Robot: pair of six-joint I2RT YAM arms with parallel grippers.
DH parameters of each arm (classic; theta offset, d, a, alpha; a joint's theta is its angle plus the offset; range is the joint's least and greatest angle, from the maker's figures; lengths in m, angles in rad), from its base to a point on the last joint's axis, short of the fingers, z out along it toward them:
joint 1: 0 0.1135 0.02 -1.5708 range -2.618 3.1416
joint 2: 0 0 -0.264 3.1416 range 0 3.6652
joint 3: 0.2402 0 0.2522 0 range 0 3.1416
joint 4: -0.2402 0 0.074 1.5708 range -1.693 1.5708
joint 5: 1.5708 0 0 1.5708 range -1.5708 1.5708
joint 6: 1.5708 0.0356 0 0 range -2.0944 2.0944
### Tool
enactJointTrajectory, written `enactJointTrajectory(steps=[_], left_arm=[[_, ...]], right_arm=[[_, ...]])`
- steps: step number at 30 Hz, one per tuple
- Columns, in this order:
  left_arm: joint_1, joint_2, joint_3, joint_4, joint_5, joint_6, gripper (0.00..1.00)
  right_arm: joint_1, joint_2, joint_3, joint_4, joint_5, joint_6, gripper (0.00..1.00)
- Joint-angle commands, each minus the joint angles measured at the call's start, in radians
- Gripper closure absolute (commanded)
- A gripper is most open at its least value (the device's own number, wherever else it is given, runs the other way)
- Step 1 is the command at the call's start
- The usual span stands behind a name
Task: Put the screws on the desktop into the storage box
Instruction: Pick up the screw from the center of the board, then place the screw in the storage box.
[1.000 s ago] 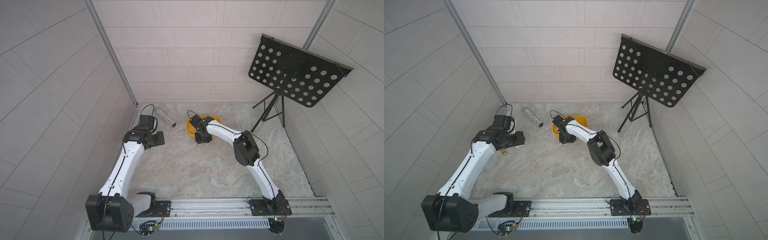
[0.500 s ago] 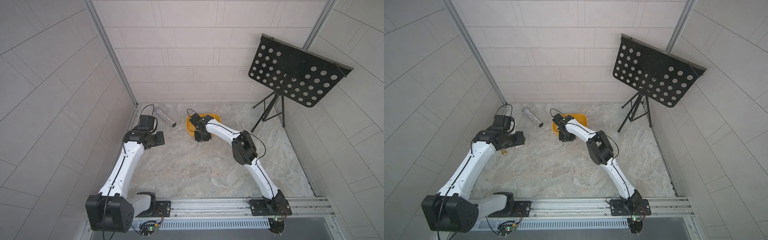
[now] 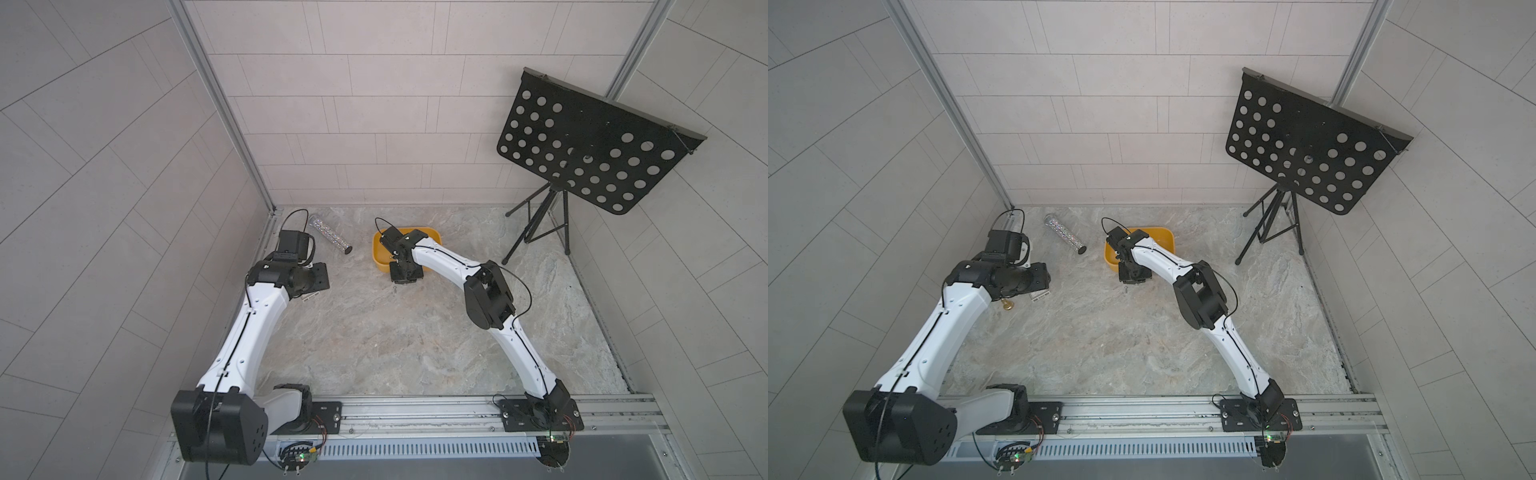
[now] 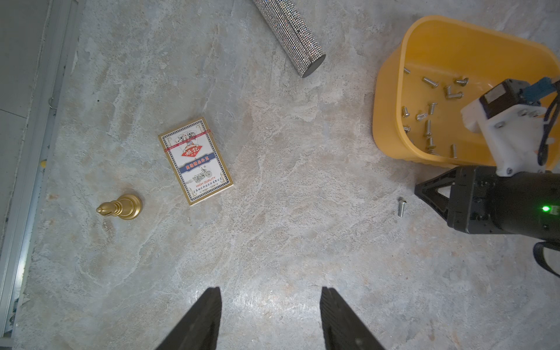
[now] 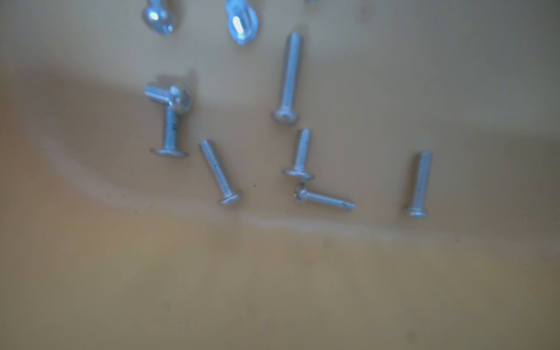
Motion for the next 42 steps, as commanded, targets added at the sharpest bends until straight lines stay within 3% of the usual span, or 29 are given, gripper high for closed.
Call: enactJointTrajectory(steps=[1,7,22,42], left_arm=[[0.007,-0.016,-0.007,0.001,-0.002,-0.001,0.41],[0.008,-0.019,-0.008,0.001,0.000,-0.001,0.41],[0.008,-0.019,-0.010,0.002,-0.001,0.000,0.41],[0.008,-0.022,-0.010,0.000,-0.002,-0.002,0.41]], right_arm=[[0.002,0.007,0.009,-0.053,-0.002,-0.006,0.80],[0.003,0.003,0.007,-0.076,-0.001,-0.007,0.81],[0.011,-0.028,-0.012,-0.098,0.011,-0.010,1.00],[0.058,-0.281,-0.105,-0.156,0.005,-0.066,1.00]])
